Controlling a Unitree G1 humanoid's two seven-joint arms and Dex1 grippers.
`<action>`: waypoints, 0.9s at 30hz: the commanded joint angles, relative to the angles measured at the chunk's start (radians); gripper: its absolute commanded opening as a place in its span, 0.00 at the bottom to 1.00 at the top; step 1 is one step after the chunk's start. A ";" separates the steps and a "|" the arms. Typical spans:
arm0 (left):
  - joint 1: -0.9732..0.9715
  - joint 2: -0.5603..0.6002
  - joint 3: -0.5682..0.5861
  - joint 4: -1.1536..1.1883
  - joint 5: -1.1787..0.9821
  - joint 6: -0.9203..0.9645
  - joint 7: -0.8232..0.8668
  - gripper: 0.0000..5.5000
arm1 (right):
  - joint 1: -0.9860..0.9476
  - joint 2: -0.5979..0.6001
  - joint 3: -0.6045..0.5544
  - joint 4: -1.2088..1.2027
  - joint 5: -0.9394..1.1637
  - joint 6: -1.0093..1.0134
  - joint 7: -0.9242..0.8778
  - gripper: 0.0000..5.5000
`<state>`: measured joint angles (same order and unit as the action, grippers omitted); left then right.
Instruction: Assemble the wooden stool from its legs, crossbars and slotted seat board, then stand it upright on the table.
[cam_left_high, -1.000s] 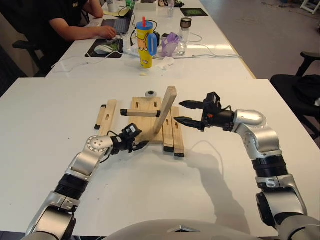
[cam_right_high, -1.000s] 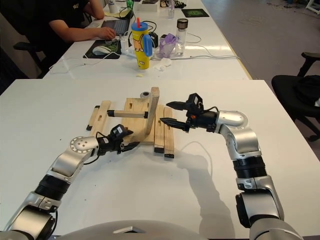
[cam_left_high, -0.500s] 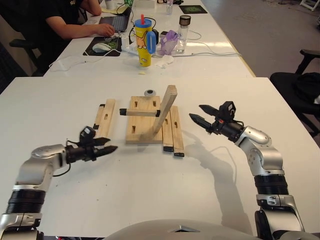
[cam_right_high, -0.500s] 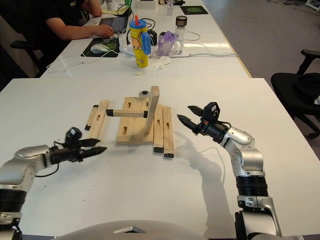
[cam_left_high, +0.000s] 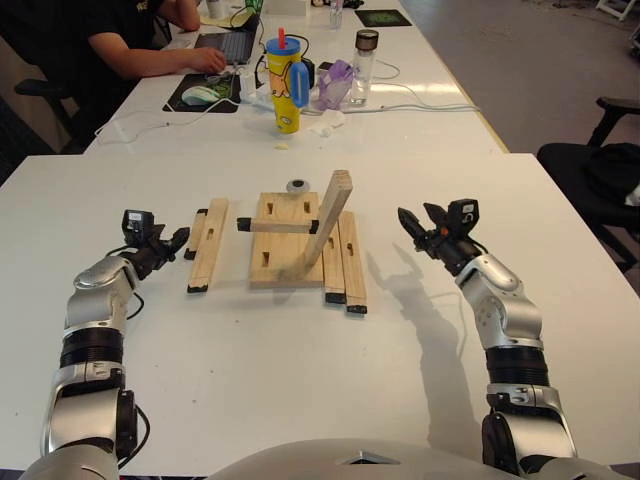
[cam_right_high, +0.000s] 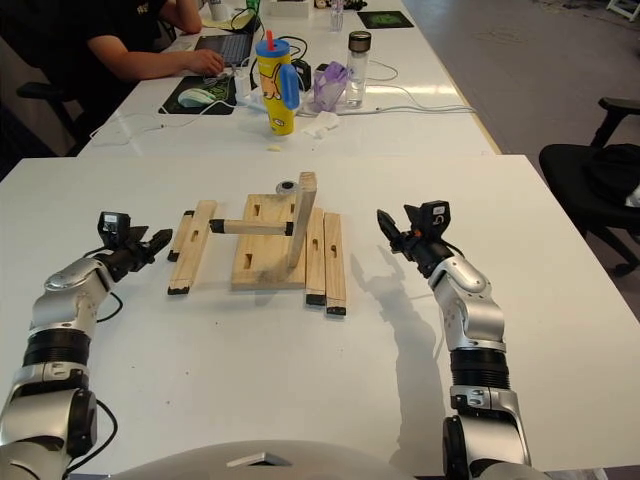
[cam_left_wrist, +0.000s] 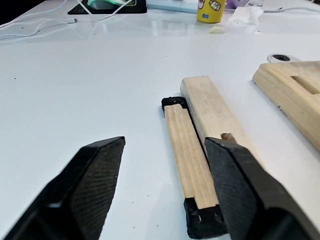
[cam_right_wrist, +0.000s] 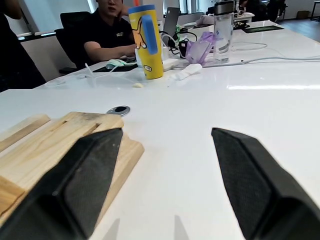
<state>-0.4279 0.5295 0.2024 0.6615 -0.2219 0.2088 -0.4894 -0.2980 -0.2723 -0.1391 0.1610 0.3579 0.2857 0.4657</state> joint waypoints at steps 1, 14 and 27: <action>-0.031 -0.006 -0.006 0.049 0.021 -0.030 0.000 0.54 | -0.028 0.006 0.014 0.012 -0.005 0.006 0.010 0.60; 0.079 -0.112 0.029 -0.267 -0.070 0.105 0.069 0.54 | 0.226 -0.031 0.204 -0.444 0.063 0.367 0.003 0.60; 0.109 -0.146 0.025 -0.333 -0.078 0.144 0.096 0.54 | 0.192 0.085 0.190 -0.661 0.297 0.979 -0.165 0.60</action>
<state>-0.3234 0.3932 0.2338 0.3497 -0.2958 0.3384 -0.3969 -0.0847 -0.2269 0.0839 -0.5124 0.6113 1.1909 0.3293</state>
